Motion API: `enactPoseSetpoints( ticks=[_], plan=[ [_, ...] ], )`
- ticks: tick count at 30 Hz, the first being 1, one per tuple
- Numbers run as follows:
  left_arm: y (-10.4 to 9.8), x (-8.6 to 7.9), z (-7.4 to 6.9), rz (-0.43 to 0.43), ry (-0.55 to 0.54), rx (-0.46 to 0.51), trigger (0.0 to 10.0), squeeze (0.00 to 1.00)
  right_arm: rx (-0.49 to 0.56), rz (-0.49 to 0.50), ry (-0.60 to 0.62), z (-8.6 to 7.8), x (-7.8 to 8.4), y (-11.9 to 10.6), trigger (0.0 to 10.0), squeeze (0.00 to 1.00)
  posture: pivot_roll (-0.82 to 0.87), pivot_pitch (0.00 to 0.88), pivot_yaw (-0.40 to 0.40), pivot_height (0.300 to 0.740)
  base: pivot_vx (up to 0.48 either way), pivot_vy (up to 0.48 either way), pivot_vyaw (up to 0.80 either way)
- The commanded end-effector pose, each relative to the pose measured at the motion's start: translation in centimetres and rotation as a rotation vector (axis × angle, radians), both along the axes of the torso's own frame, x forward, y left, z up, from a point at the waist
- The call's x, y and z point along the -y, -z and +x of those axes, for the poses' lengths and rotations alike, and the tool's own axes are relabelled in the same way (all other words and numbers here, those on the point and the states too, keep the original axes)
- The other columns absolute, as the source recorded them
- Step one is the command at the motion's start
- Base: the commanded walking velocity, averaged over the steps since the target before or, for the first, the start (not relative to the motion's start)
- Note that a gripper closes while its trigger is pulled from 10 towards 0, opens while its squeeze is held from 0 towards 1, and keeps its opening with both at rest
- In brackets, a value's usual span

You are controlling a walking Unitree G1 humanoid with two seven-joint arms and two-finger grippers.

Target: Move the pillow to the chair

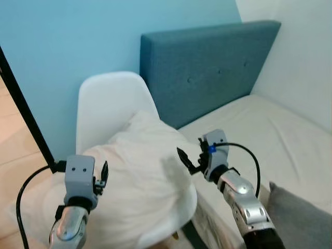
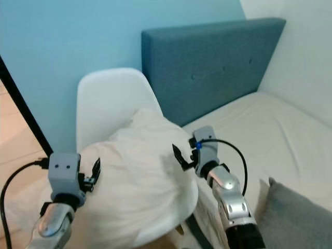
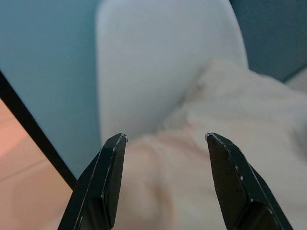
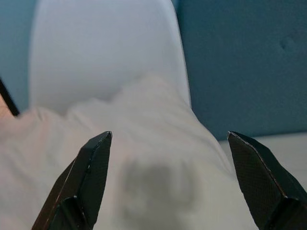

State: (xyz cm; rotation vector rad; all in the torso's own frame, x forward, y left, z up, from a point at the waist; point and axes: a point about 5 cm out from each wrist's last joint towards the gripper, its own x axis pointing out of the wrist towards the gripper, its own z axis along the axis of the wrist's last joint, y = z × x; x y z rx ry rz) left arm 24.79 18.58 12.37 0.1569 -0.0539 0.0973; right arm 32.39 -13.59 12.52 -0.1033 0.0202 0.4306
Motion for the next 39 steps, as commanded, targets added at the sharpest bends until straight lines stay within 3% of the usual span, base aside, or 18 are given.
enactPoseSetpoints(
  ticks=[1,7,8,10,12,17,23,39],
  plan=[
    [0.3,-0.6,0.6,-0.002,-0.015,-0.034,10.0,0.0,0.007,0.008,0.011,0.6,0.0,-0.1,10.0,0.0,-0.06,0.0,-0.063,0.726,0.0,0.0,0.0],
    [0.2,-0.8,1.8,-0.003,-0.017,-0.035,10.0,0.0,0.014,0.003,0.005,1.6,-0.5,-0.3,10.0,0.0,-0.07,0.0,-0.055,0.74,0.0,0.0,0.0],
    [0.2,-1.0,2.9,0.016,-0.043,-0.046,10.0,0.0,0.009,-0.011,0.019,2.6,-0.7,-0.4,10.0,0.0,-0.05,0.0,-0.057,0.74,0.0,0.0,0.0],
    [0.1,-1.1,3.3,0.02,-0.049,-0.049,10.0,0.0,0.006,-0.017,0.027,2.9,-0.7,-0.4,10.0,0.0,-0.05,0.0,-0.055,0.74,0.0,0.0,0.0],
    [0.2,-1.2,3.6,-0.019,-0.055,-0.057,10.0,0.0,0.005,-0.015,0.044,3.3,-0.8,-0.5,10.0,0.0,-0.05,0.0,-0.052,0.74,0.0,0.0,0.0],
    [0.2,-1.0,3.2,-0.091,-0.053,-0.056,10.0,0.0,-0.007,-0.013,0.073,3.6,-0.5,-0.3,10.0,0.0,-0.04,0.0,-0.053,0.74,0.0,0.0,0.0],
    [0.3,-0.8,3.1,-0.073,-0.072,-0.063,10.0,0.0,-0.015,0.017,0.079,4.0,-0.3,-0.3,10.0,0.0,-0.04,0.0,-0.055,0.74,0.0,0.0,0.0],
    [0.5,-0.5,3.9,-0.047,-0.08,-0.065,10.0,0.0,-0.012,0.032,0.077,4.6,0.0,-0.4,10.0,0.0,-0.04,0.0,-0.069,0.74,-0.372,0.0,0.0]
  ],
)
